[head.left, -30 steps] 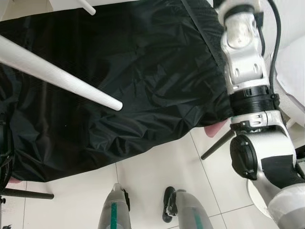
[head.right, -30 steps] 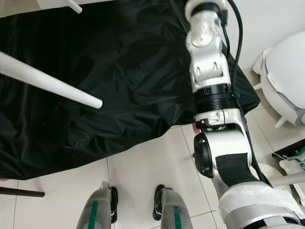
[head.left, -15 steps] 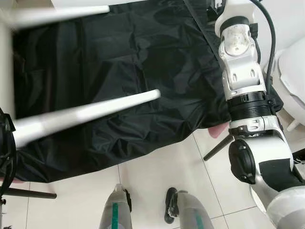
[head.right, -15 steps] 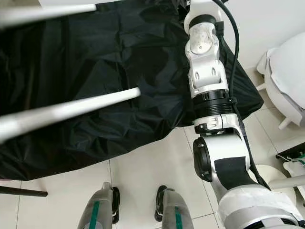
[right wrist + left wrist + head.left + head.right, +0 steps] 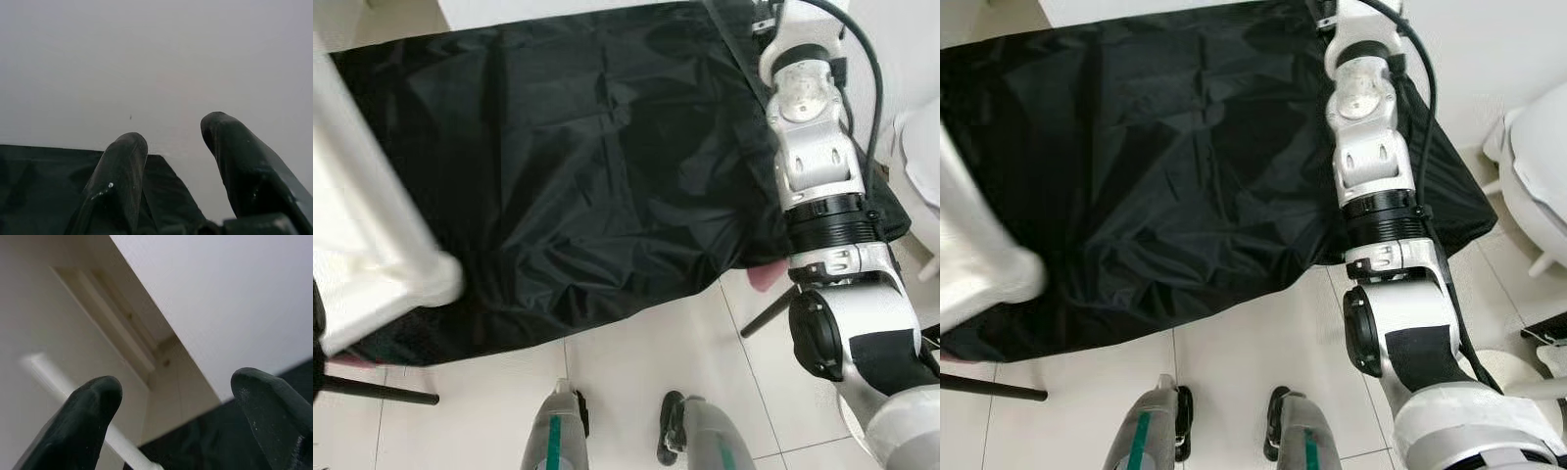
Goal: Building children table
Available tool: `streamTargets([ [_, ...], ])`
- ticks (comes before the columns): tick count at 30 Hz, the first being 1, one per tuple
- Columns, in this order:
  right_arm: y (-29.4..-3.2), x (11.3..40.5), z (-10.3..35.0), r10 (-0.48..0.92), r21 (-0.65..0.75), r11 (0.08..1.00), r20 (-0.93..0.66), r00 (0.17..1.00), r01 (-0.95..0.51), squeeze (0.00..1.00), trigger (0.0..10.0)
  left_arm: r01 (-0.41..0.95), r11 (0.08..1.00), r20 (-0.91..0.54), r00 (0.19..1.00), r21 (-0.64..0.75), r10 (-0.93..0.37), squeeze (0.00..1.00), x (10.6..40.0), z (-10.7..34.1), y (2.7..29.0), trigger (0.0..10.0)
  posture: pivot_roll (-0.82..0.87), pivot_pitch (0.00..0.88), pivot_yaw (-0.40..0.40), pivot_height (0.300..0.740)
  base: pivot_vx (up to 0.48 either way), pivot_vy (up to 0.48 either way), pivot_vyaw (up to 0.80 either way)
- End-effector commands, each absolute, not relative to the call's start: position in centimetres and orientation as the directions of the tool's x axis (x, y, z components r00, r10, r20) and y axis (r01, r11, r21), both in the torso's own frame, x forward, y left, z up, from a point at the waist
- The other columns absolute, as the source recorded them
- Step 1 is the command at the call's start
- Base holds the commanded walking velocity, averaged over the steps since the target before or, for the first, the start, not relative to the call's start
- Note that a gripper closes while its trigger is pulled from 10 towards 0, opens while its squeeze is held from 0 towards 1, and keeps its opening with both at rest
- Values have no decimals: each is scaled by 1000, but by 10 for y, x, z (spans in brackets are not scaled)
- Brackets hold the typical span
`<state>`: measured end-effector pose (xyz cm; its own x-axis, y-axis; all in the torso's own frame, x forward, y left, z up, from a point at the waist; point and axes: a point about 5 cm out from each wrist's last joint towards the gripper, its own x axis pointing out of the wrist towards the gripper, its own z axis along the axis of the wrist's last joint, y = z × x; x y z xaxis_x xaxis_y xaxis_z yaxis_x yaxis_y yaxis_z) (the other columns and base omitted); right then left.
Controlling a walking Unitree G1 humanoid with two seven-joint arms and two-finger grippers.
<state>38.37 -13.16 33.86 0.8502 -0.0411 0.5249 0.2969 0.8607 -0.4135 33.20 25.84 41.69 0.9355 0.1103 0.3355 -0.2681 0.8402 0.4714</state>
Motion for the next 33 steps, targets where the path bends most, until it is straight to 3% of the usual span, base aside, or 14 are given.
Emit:
streamTargets([
  [1,-126,382,345,-20,-413,865,536,844,283,0,10000,-266,830,335,937,491,102,0,332,414,254,10000,52,116,78,740,0,0,0],
  [17,-120,385,342,17,-420,876,517,856,237,0,10000,-279,800,291,947,532,137,0,335,394,264,10000,56,104,64,740,0,0,0],
  [21,-101,385,319,211,-459,888,431,877,12,0,10000,-244,766,194,968,594,158,0,339,365,261,10000,66,97,49,740,0,0,0],
  [24,-97,384,314,259,-486,874,410,875,-31,0,10000,-242,759,174,970,605,170,0,339,359,260,10000,69,95,43,740,0,0,0],
  [26,-90,379,297,358,-492,856,344,868,-158,0,10000,-251,725,132,967,641,218,0,338,343,261,10000,76,91,28,740,0,0,0],
  [30,-86,376,286,422,-455,852,302,855,-259,0,10000,-265,701,111,960,662,258,0,336,334,265,10000,81,90,18,740,0,0,0],
  [31,-84,374,280,461,-436,843,282,841,-315,294,10000,-276,688,113,955,671,273,0,334,332,268,10000,82,89,16,740,0,0,0],
  [32,-84,374,280,461,-436,843,282,841,-315,294,10000,-276,688,113,955,671,273,0,334,332,268,10000,82,89,16,740,0,0,0],
  [33,-83,373,275,490,-384,843,260,832,-377,1000,10000,-274,686,102,954,674,281,0,331,328,271,10000,90,81,3,740,0,0,0],
])
